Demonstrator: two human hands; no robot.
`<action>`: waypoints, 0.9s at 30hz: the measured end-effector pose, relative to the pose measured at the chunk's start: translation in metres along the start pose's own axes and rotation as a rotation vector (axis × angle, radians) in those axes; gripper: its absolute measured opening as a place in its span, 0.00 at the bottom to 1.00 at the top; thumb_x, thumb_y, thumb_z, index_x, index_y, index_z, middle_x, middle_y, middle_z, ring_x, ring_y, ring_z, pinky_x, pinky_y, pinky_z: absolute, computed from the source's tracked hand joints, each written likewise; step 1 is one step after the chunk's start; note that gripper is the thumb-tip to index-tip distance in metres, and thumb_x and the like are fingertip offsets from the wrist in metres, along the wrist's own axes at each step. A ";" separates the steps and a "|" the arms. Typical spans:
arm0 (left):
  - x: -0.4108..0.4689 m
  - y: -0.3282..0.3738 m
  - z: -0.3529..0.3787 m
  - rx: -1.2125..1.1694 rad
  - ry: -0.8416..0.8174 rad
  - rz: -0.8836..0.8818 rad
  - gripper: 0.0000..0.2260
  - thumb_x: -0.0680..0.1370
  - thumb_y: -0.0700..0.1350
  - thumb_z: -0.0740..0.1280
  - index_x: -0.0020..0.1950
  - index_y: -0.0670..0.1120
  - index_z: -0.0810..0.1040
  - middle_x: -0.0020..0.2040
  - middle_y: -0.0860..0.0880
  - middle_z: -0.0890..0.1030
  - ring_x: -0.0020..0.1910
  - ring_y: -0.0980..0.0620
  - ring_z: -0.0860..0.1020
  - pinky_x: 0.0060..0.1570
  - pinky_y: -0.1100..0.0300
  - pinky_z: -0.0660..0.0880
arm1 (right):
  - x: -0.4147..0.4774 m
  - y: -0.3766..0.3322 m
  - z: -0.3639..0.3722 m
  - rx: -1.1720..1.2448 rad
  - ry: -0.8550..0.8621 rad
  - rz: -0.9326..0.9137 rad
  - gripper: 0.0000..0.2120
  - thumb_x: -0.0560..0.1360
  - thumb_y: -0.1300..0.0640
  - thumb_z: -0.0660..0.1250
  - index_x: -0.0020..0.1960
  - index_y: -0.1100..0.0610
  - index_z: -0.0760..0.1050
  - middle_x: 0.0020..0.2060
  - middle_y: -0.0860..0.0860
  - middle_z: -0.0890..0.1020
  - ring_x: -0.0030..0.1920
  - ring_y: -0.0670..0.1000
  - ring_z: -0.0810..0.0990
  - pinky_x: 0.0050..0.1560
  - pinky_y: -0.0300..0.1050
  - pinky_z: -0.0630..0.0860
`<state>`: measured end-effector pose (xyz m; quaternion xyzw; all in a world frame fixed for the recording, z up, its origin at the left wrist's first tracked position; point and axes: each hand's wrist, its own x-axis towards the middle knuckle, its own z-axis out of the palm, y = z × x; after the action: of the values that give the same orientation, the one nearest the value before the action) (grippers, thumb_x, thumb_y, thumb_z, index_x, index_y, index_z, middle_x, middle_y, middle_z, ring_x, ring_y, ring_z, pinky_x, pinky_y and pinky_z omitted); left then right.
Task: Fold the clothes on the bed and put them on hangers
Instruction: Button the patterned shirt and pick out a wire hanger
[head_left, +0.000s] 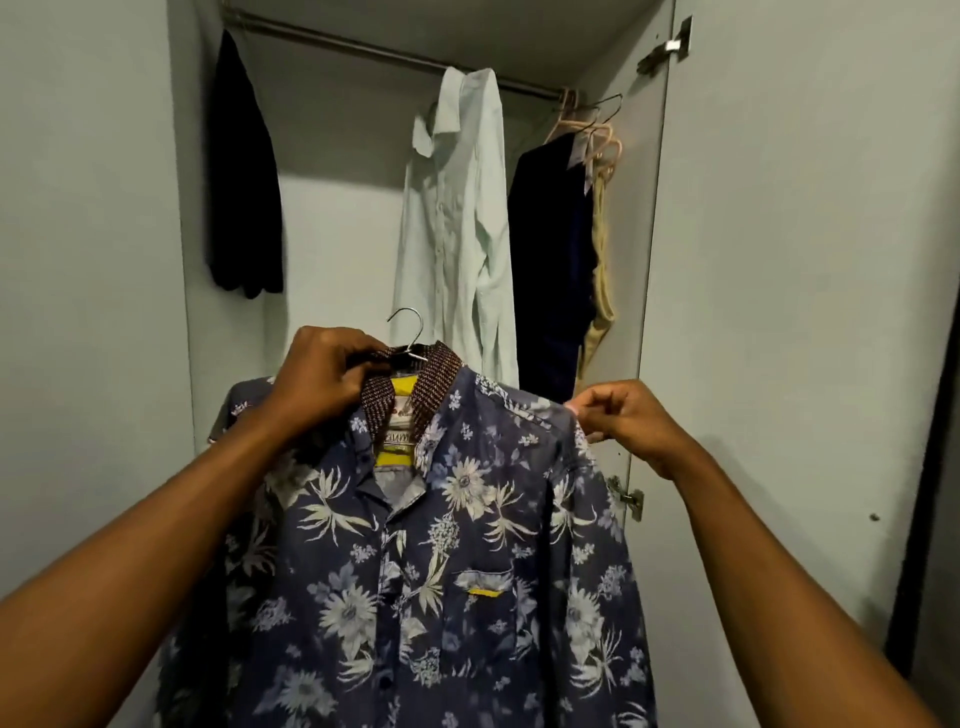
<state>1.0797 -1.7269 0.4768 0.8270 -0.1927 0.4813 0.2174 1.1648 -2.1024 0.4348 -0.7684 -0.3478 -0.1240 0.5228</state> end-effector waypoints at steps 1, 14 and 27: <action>0.000 -0.001 0.001 0.011 -0.004 -0.005 0.13 0.73 0.29 0.73 0.53 0.43 0.87 0.46 0.47 0.87 0.42 0.53 0.84 0.48 0.53 0.83 | 0.000 0.000 -0.004 -0.015 -0.018 -0.002 0.08 0.78 0.58 0.71 0.49 0.63 0.84 0.42 0.58 0.87 0.41 0.53 0.85 0.44 0.46 0.82; 0.003 0.012 0.023 -0.118 -0.213 -0.160 0.07 0.75 0.40 0.76 0.51 0.48 0.87 0.42 0.56 0.86 0.41 0.63 0.83 0.47 0.56 0.82 | 0.041 -0.069 0.026 -0.281 -0.023 -0.116 0.16 0.77 0.43 0.71 0.54 0.55 0.84 0.45 0.48 0.88 0.47 0.46 0.87 0.51 0.47 0.84; 0.001 0.003 -0.009 -0.222 -0.387 -0.191 0.22 0.68 0.56 0.80 0.60 0.53 0.83 0.49 0.55 0.86 0.50 0.58 0.84 0.52 0.57 0.80 | 0.093 -0.099 0.071 -0.218 0.014 -0.194 0.08 0.78 0.57 0.74 0.45 0.62 0.85 0.41 0.55 0.87 0.44 0.53 0.87 0.47 0.50 0.83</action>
<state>1.0726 -1.7245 0.4819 0.8895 -0.2034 0.2668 0.3103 1.1548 -1.9804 0.5269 -0.7825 -0.4012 -0.2164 0.4241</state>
